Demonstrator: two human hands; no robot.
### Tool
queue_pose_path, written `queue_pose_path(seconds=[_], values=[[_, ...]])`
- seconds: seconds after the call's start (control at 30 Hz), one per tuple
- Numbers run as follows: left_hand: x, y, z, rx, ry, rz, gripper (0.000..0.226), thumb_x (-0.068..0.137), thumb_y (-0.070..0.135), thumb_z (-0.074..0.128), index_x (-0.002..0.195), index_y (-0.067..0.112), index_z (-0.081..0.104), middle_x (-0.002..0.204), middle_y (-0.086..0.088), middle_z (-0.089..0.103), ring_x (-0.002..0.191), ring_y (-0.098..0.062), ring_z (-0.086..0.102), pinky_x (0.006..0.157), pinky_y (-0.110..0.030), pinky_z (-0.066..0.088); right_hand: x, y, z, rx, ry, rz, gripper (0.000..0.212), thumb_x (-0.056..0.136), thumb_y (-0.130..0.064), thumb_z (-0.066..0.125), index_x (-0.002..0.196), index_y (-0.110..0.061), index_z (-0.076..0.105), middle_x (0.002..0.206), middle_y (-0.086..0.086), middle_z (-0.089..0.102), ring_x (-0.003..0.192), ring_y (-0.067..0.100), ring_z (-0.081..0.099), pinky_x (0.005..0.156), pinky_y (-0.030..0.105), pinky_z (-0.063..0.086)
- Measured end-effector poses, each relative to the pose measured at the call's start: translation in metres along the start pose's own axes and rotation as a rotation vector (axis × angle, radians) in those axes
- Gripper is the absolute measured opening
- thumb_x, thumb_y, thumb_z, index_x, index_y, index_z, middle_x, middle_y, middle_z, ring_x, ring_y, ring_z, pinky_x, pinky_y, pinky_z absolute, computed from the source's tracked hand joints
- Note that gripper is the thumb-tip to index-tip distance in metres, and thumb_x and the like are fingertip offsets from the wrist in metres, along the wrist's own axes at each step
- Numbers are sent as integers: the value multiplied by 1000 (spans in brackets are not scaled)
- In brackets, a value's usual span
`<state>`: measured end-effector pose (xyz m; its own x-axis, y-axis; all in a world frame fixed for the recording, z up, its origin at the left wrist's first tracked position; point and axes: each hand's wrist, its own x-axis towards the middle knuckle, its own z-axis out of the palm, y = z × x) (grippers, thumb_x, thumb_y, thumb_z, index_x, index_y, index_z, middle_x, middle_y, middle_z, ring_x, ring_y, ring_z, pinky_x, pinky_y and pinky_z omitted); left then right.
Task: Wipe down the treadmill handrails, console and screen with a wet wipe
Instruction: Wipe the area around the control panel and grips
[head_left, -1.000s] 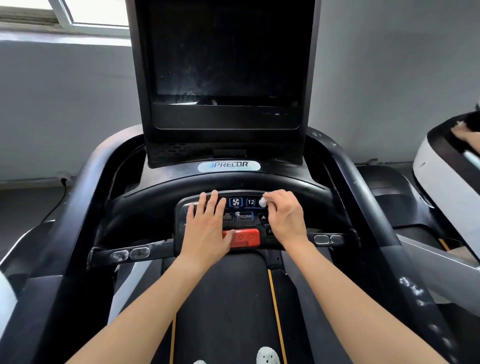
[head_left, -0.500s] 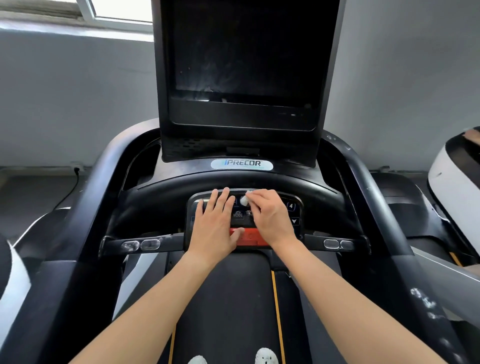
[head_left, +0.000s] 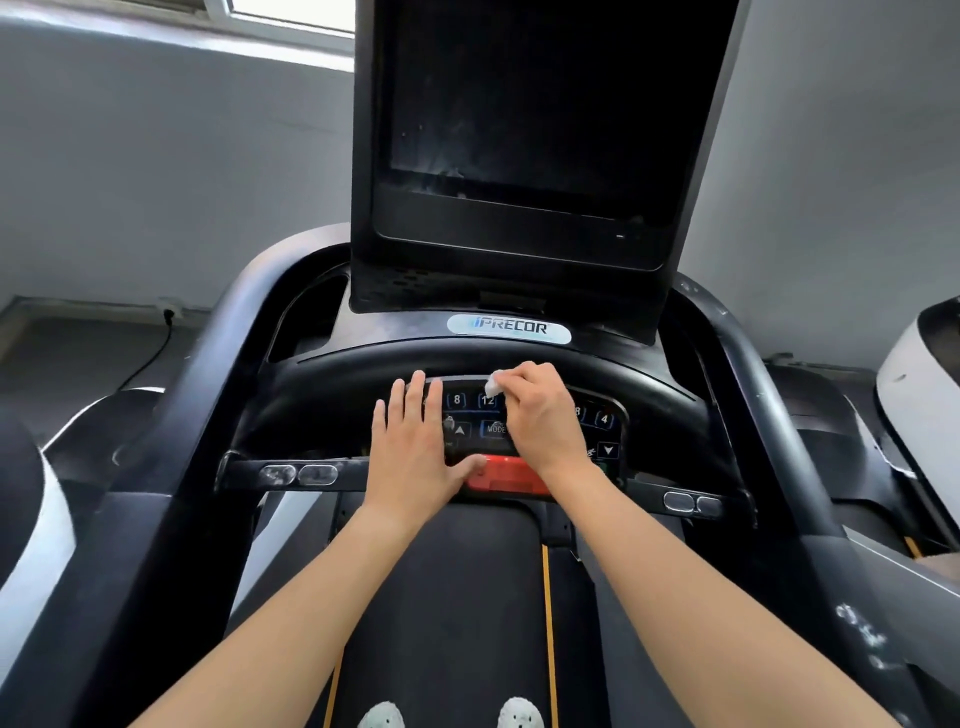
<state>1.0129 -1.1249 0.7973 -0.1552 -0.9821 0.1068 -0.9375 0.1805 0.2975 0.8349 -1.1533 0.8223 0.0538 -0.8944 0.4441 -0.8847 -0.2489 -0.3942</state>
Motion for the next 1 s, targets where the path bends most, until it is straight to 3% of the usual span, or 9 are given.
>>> queue_pose_path(seconds=[0.2, 0.33, 0.5, 0.63, 0.73, 0.87, 0.93, 1.0], values=[[0, -1, 3, -58, 7, 4, 117, 79, 78, 63, 163, 11, 17, 170, -11, 14, 158, -33, 8, 127, -52, 17, -7, 17, -5, -9, 179, 311, 18, 98, -5, 61, 102, -7, 78, 88, 5, 64, 83, 27, 53, 75, 45, 51], [2, -2, 4, -37, 5, 17, 118, 79, 78, 63, 162, 8, 18, 170, -13, 16, 157, -34, 12, 127, -51, 20, -4, -11, 10, 15, 79, 140, 20, 97, 0, 61, 99, -14, 75, 89, -1, 61, 85, 21, 51, 74, 33, 47], [2, -6, 6, -23, 10, 29, 117, 79, 80, 60, 163, 9, 19, 170, -12, 17, 157, -34, 13, 126, -51, 21, -2, -12, 11, -4, -32, 11, 22, 95, 2, 62, 100, -16, 74, 94, -4, 62, 91, 18, 52, 79, 31, 49], [0, -12, 6, -72, 29, 53, 115, 80, 81, 54, 162, 9, 21, 170, -12, 18, 158, -33, 12, 126, -48, 25, -3, 2, 4, -45, 54, 96, 20, 96, -2, 63, 100, -17, 75, 89, -2, 60, 85, 21, 50, 73, 37, 48], [-4, -13, 7, -147, 38, 43, 116, 80, 76, 61, 162, 6, 19, 171, -11, 15, 159, -29, 9, 127, -41, 21, -4, -11, 16, -39, 125, 185, 24, 95, 3, 61, 99, -16, 74, 86, -1, 58, 82, 20, 47, 71, 40, 47], [-10, -21, 7, -252, 53, -39, 115, 81, 59, 78, 161, 3, 19, 169, -12, 20, 157, -23, 16, 126, -32, 17, 0, -38, 30, -35, 13, 0, 27, 91, 8, 62, 105, -13, 72, 93, -3, 61, 88, 19, 49, 77, 29, 46], [-14, -29, 9, -304, 52, -74, 109, 84, 53, 78, 161, 4, 19, 165, -10, 27, 154, -22, 22, 124, -31, 22, 1, -43, 30, -47, -111, -202, 38, 82, 16, 62, 107, -12, 69, 101, -4, 64, 90, 20, 49, 81, 24, 45], [-17, -39, 13, -360, 38, -119, 101, 86, 52, 75, 160, 6, 24, 158, -8, 37, 147, -22, 30, 121, -34, 31, 4, -38, 27, -85, -219, -354, 48, 76, 20, 62, 112, -11, 68, 109, -4, 64, 92, 21, 49, 80, 29, 50]])
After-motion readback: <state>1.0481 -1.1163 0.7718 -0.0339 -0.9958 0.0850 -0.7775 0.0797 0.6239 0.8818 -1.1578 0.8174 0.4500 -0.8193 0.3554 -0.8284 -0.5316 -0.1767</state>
